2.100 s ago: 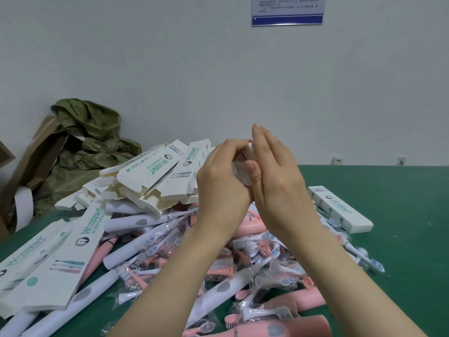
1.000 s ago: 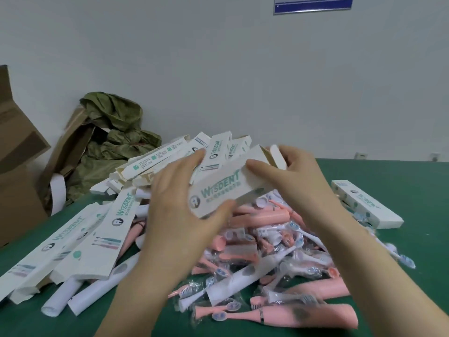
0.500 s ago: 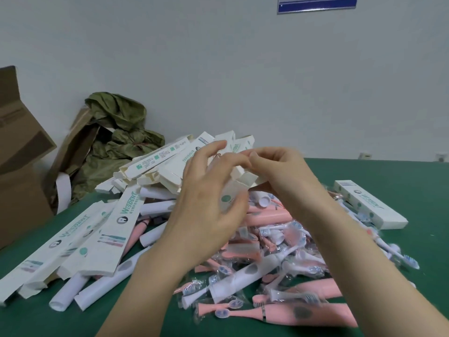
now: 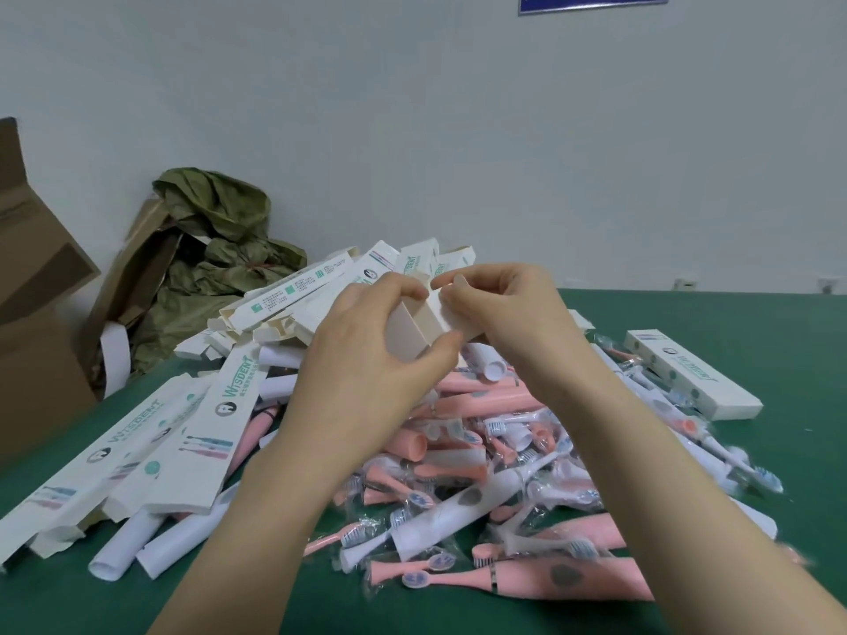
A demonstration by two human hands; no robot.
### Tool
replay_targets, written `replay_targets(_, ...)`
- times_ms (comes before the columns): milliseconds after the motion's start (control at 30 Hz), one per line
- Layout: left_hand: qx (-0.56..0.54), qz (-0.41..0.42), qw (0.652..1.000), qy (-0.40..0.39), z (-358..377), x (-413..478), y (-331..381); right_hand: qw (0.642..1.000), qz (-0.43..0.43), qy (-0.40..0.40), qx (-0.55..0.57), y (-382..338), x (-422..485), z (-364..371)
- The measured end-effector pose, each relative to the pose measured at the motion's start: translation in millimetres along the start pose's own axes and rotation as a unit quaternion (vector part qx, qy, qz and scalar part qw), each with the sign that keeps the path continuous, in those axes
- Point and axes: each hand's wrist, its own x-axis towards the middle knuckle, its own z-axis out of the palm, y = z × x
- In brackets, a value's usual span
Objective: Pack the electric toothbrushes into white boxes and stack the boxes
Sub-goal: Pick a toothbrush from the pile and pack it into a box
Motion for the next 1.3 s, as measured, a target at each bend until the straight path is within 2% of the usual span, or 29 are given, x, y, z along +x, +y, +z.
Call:
replay_targets(100,0.028,0.008,0.999,-0.020,-4,2,-2,0.999,0.007,-0.034,-0.004,-3,1,0)
replay_targets(200,0.044,0.027,0.998,-0.029,-6,8,-3,0.994,0.028,-0.076,0.072,-6,11,-3)
replay_targets(333,-0.023,-0.013,0.999,0.022,0,9,-6,0.972,0.087,-0.138,0.169,-3,24,-5)
replay_targets(500,-0.030,-0.020,0.998,0.044,5,0,-12,0.952,0.160,-0.202,0.163,20,26,-14)
replay_targets(567,-0.026,-0.013,0.998,0.054,5,-1,-14,0.969,0.168,-0.134,0.122,36,29,-26)
replay_targets(633,-0.026,-0.009,0.998,0.060,5,0,-15,0.990,0.136,-0.024,-0.005,57,33,-37)
replay_targets(667,-0.026,-0.006,0.998,0.062,5,1,-15,0.989,0.115,0.014,-0.091,67,33,-39)
replay_targets(700,-0.025,-0.004,0.998,0.063,6,2,-16,0.980,0.098,0.027,-0.173,76,33,-38)
replay_targets(767,-0.016,0.000,0.997,0.073,9,2,-17,0.953,0.089,0.000,-0.289,88,29,-27)
replay_targets(833,-0.007,-0.001,0.997,0.083,12,1,-19,0.936,0.073,-0.013,-0.343,96,28,-16)
replay_targets(900,-0.007,-0.002,0.997,0.075,17,1,-21,0.925,0.055,0.010,-0.375,103,29,-8)
replay_targets(1067,-0.013,-0.007,0.999,0.051,24,-1,-26,0.913,0.033,0.051,-0.403,97,26,-20)
replay_targets(1200,-0.011,-0.005,0.999,0.040,28,0,-31,0.944,-0.046,0.192,-0.266,73,27,-52)
replay_targets(1300,0.002,-0.013,0.999,0.030,32,2,-32,0.940,-0.098,0.284,-0.161,51,29,-67)
